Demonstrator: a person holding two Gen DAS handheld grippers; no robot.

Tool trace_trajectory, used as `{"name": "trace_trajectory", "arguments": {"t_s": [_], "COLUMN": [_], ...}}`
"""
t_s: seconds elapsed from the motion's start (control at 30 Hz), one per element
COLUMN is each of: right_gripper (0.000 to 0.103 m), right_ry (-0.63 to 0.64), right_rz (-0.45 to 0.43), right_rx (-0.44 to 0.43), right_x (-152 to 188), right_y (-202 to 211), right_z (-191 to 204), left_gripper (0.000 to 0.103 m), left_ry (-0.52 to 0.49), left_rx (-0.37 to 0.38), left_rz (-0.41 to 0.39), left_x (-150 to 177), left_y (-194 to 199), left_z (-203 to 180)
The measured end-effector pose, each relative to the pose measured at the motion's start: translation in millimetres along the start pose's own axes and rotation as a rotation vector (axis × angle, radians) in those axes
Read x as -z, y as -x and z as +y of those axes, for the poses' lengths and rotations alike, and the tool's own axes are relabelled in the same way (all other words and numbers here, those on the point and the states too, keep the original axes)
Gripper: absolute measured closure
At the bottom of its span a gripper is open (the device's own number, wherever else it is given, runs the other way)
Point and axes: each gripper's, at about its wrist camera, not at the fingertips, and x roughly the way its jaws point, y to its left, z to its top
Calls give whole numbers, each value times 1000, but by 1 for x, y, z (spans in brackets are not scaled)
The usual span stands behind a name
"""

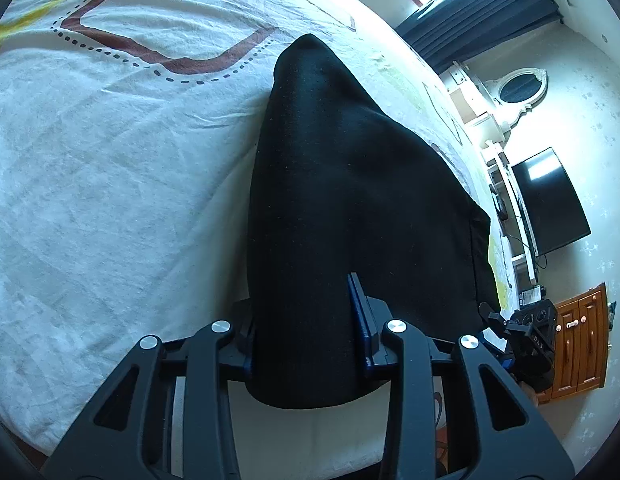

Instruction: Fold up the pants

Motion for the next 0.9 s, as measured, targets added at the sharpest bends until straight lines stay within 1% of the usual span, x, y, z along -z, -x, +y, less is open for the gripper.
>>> {"name": "trace_trajectory", "arguments": {"t_s": [0.17,0.6,0.9], "right_gripper": [64,64,64], "right_ry": [-8,-24,-26], "right_rz": [1,0,6], "right_rx": [1,-4,-3], "right_x": [2,5,6], "right_y": [-1,0,1], "right_z": [-3,-8,-8], "left_gripper": [68,68,68], "left_ry": [-25,-44,-45], "left_rx": [-18,-50,-52], "left_rz": [0,-5,-3], "left_x": [2,5,4], "left_y": [2,6,9], "left_z": [-4,-6,-6]}}
